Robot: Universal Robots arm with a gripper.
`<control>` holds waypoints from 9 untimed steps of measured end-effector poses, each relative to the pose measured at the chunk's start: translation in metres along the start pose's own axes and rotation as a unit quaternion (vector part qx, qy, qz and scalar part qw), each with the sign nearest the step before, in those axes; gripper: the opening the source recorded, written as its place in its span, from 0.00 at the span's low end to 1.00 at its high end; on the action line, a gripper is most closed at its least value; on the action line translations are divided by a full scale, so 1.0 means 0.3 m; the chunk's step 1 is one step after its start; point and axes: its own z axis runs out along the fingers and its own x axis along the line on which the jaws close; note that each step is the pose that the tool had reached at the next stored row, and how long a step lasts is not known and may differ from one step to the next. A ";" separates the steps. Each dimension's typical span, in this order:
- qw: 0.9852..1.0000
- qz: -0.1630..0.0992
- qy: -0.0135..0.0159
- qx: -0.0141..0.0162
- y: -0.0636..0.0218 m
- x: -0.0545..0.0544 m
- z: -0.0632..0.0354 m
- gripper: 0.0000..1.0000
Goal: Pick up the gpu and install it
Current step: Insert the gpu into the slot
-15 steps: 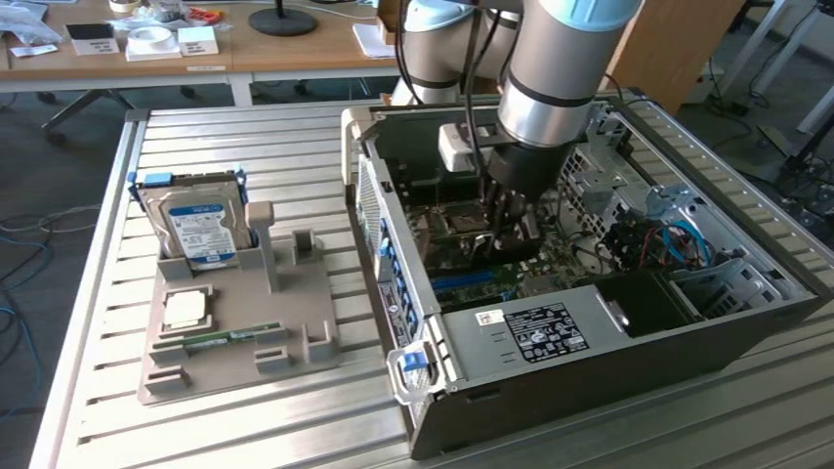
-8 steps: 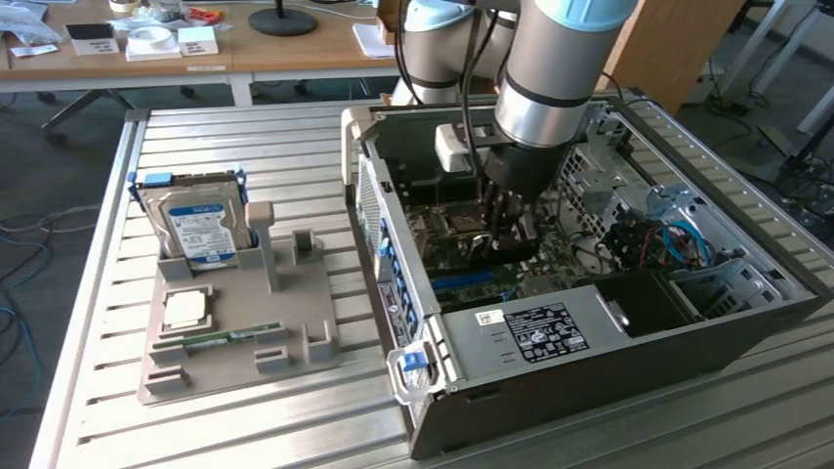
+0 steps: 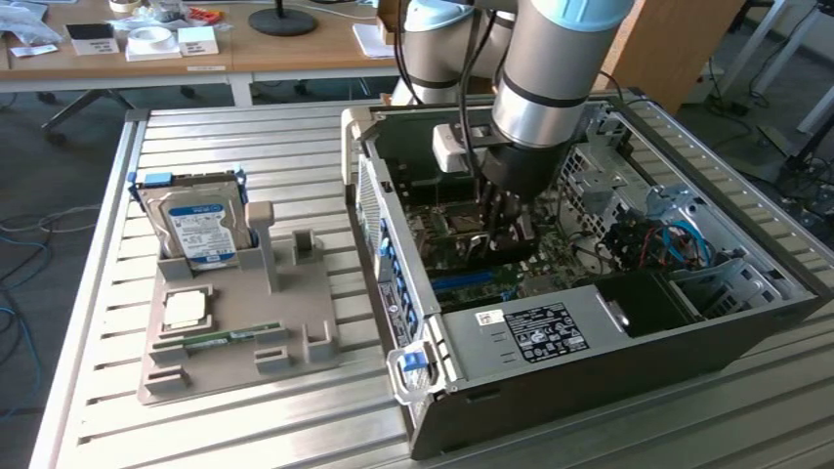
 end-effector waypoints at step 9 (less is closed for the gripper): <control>1.000 0.000 0.000 0.000 0.015 -0.001 0.000 0.27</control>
